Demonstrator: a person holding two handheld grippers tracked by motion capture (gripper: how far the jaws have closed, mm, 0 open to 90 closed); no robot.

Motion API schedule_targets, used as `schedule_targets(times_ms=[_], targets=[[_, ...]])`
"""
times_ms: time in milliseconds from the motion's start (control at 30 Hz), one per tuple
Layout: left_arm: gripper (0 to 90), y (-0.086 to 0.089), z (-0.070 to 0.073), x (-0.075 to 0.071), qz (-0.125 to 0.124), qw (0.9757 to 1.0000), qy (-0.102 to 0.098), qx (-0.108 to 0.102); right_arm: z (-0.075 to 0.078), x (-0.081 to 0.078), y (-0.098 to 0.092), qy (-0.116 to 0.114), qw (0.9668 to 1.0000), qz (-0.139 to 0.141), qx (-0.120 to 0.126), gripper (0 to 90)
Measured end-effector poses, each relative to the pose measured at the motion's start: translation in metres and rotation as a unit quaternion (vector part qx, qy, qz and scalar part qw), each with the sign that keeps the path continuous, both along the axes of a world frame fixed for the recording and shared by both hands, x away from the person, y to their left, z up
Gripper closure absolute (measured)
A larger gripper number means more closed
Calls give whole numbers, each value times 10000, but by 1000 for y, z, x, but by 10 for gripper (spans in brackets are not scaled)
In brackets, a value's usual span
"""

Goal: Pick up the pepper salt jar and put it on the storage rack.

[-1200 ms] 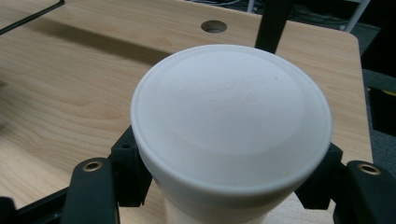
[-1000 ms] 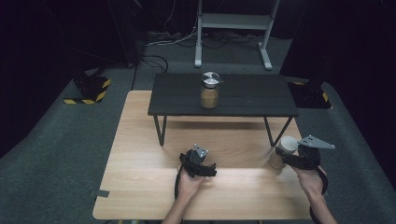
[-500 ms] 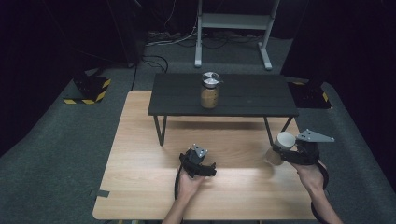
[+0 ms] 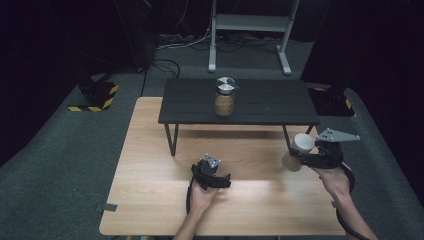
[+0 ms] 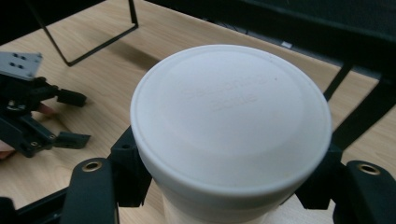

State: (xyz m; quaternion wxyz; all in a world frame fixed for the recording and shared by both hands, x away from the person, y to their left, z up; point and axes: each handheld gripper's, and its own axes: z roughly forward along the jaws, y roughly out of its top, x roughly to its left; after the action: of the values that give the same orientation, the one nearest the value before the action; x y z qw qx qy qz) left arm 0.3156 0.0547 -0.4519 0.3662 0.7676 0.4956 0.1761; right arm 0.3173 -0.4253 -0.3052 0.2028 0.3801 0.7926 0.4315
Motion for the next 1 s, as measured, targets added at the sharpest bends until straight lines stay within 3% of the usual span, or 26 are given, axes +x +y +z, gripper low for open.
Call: schedule_targets(times_ms=[500, 1000], targets=[[20, -1, 0, -1, 32, 10000, -11, 1, 48, 16, 11, -38, 9992, 386, 15, 337], [24, -1, 0, -1, 48, 10000, -16, 0, 78, 33, 20, -118, 9976, 658, 156, 337]])
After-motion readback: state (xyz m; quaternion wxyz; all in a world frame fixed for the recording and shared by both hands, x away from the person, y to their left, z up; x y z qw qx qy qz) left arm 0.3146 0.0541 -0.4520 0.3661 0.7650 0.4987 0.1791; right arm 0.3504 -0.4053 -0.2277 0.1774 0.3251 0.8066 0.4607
